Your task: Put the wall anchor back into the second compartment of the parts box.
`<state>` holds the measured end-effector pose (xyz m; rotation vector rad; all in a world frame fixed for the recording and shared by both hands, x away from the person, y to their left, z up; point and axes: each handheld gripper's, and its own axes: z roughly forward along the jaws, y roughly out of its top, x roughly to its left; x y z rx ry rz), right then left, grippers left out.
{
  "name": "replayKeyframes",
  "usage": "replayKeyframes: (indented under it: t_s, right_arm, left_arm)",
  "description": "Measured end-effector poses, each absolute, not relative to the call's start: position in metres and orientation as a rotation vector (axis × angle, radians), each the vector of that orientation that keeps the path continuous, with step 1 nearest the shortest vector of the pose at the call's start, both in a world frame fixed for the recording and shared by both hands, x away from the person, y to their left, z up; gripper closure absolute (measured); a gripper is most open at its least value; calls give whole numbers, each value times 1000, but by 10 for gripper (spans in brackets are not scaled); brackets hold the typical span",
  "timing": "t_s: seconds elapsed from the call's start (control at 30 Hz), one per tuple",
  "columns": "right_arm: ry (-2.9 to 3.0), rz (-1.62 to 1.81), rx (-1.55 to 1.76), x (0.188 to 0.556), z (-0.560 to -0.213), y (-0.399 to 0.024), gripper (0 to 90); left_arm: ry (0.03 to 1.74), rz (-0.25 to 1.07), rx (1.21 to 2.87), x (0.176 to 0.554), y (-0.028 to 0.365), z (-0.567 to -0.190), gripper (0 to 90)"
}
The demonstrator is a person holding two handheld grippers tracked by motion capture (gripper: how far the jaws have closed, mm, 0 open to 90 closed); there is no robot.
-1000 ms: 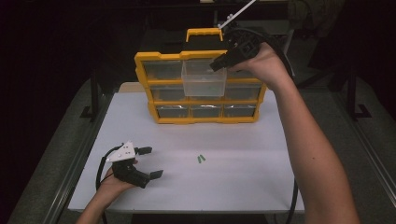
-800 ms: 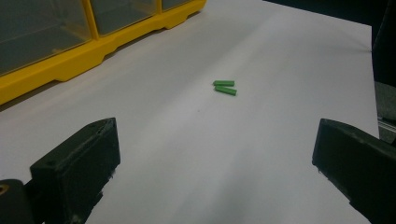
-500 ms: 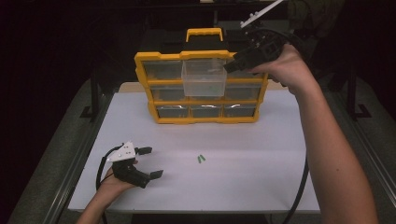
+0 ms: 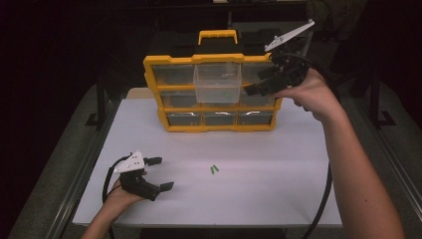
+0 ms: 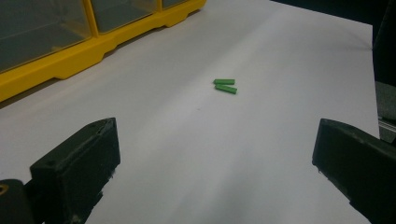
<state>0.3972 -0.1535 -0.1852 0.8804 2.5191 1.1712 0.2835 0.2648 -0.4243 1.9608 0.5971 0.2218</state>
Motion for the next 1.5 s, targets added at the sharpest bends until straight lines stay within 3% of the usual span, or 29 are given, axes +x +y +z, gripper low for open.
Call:
replayKeyframes:
  t_s: [0.6,1.5]
  right_arm:
    - [2536,1158,894,380,-255,-138,168]
    - [2609,1138,933,369,-349,-102,167]
  left_arm:
    - [597,224,1956,284,264,-425,7]
    - [588,229,1983,283,265,-425,7]
